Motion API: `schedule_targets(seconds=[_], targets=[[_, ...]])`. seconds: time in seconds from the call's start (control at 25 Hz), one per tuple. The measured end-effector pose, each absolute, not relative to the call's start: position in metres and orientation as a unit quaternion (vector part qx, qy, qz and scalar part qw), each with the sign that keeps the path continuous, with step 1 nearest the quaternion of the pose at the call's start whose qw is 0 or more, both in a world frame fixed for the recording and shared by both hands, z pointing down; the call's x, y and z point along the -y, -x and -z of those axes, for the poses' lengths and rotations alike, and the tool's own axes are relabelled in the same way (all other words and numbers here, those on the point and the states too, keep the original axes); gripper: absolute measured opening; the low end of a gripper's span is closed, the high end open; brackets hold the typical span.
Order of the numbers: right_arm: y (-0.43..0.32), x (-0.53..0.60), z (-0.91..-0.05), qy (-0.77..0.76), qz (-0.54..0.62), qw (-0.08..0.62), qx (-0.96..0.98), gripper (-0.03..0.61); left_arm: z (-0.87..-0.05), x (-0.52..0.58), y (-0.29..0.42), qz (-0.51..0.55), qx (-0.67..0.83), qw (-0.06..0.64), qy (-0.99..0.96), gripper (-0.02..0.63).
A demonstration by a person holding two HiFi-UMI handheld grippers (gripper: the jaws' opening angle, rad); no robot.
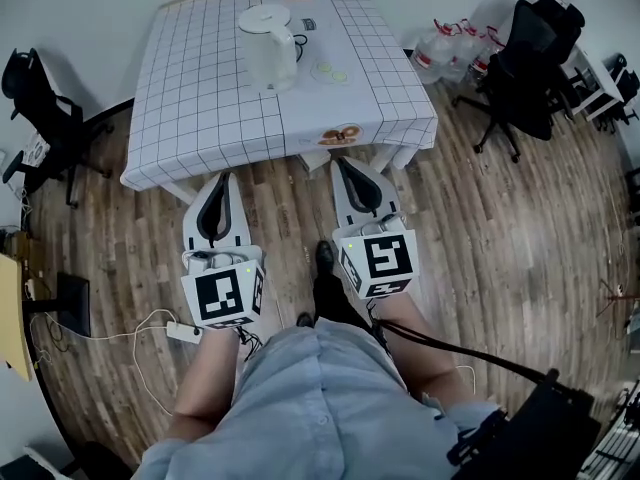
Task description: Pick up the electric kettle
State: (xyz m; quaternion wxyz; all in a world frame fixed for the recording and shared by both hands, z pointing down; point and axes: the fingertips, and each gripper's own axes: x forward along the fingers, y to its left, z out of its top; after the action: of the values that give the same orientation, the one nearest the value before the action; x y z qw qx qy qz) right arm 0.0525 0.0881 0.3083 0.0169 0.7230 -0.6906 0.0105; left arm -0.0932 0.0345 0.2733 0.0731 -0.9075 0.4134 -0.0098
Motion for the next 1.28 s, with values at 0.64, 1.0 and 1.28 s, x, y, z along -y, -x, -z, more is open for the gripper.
schedule_targets(seconds=[0.64,1.0,1.28], targets=[[-0.148,0.063,-0.319,-0.678,-0.006,0.011,0.735,0.002,-0.263,0.099,-0.014,0.022,-0.455,0.097,0.885,0.002],[-0.155,0.107,-0.305,-0.65,0.0,-0.019,0.759,0.003,-0.254,0.137,-0.014,0.017,-0.478,0.1,0.872,0.002],[-0.159,0.139,-0.327,-0.658,-0.01,0.022,0.753,0.003,-0.267,0.181,-0.016,0.016,-0.472,0.085,0.878,0.002]])
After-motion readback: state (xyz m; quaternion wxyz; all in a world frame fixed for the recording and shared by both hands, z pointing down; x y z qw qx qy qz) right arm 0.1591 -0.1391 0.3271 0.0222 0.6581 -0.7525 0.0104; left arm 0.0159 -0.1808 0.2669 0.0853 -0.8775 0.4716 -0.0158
